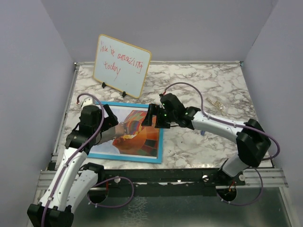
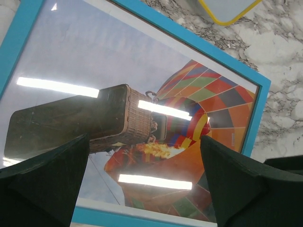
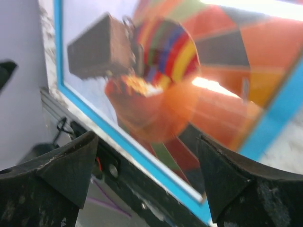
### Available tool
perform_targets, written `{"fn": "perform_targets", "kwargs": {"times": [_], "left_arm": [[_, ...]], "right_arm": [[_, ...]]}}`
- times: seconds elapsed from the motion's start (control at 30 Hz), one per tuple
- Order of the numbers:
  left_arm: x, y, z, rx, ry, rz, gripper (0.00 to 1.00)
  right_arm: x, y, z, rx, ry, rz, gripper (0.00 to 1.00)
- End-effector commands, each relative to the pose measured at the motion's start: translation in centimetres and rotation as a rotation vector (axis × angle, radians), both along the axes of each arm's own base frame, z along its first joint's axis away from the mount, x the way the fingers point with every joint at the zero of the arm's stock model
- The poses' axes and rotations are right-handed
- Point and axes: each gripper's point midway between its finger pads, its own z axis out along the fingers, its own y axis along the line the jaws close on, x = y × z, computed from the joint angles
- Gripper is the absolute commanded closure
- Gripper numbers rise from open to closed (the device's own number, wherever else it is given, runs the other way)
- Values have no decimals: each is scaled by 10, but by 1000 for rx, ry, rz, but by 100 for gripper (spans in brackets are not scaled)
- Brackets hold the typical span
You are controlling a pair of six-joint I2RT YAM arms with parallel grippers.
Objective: Take the photo out of the frame
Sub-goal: Adjust the distractor at the center of the board.
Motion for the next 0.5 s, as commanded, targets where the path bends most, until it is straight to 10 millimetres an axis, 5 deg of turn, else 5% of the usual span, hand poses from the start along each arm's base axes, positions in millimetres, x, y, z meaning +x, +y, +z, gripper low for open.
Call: {"fn": "perform_targets", "kwargs": {"times": [0.0, 0.3, 0.47], "left_arm": [[-1, 18, 13, 8, -66, 86, 1], [-4, 37, 17, 34, -58, 188, 1], [-6, 45, 20, 43, -62, 232, 1]], "right_arm": [[55, 41, 18, 56, -123, -62, 12], [155, 121, 21, -54, -362, -79, 12], [189, 146, -8, -125, -442, -88, 12]]}}
